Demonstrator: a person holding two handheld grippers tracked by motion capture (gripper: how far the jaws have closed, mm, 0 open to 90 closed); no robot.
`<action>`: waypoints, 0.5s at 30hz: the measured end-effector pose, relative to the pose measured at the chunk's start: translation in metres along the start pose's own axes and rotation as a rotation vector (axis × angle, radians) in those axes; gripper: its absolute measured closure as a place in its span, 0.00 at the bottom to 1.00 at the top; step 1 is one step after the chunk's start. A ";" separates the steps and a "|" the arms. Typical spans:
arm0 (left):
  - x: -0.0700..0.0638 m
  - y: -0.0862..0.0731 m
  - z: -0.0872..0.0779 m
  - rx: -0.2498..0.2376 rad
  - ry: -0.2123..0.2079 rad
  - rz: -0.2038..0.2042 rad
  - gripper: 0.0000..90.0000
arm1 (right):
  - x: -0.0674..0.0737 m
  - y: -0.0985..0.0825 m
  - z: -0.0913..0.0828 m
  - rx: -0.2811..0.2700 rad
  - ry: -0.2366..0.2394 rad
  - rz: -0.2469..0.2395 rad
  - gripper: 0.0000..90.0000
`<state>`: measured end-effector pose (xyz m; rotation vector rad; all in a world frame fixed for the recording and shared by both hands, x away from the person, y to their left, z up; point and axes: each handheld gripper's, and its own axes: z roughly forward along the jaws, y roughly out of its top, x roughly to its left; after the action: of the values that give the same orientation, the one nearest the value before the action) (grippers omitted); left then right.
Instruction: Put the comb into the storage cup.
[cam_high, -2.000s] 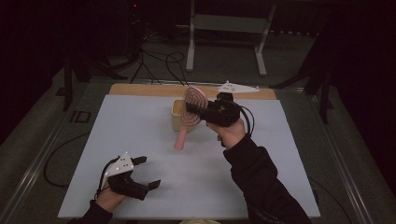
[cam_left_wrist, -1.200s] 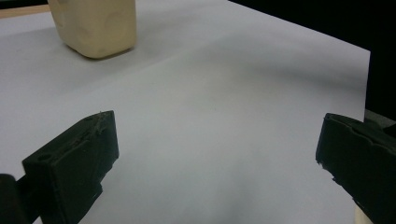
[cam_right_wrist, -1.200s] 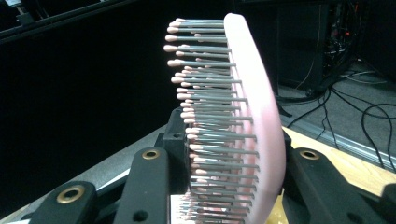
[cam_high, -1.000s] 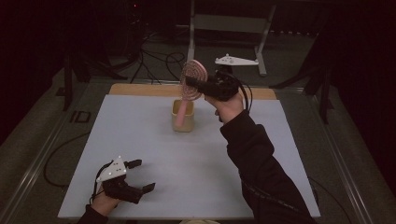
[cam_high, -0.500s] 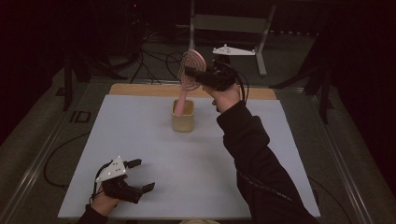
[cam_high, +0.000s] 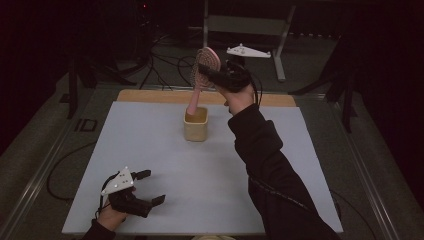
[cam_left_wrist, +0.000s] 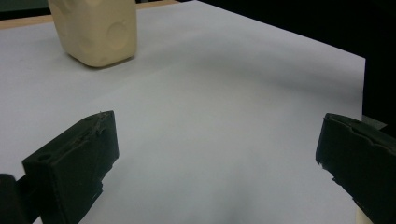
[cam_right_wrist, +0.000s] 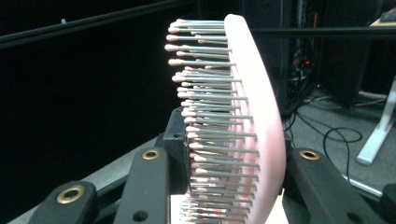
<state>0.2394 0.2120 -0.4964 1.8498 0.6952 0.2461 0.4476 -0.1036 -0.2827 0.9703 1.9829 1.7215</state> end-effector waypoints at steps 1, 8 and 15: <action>0.000 0.000 0.000 0.002 -0.001 -0.002 0.00 | -0.004 -0.003 0.002 -0.005 -0.001 0.015 0.72; 0.000 0.000 0.000 0.003 -0.003 0.004 0.00 | -0.014 -0.015 0.013 0.012 -0.027 0.023 0.72; 0.000 0.000 0.000 0.001 -0.004 0.005 0.00 | -0.019 -0.025 0.019 0.026 -0.039 0.022 0.72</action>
<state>0.2392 0.2119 -0.4964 1.8527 0.6886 0.2450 0.4672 -0.1034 -0.3139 1.0303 1.9821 1.6796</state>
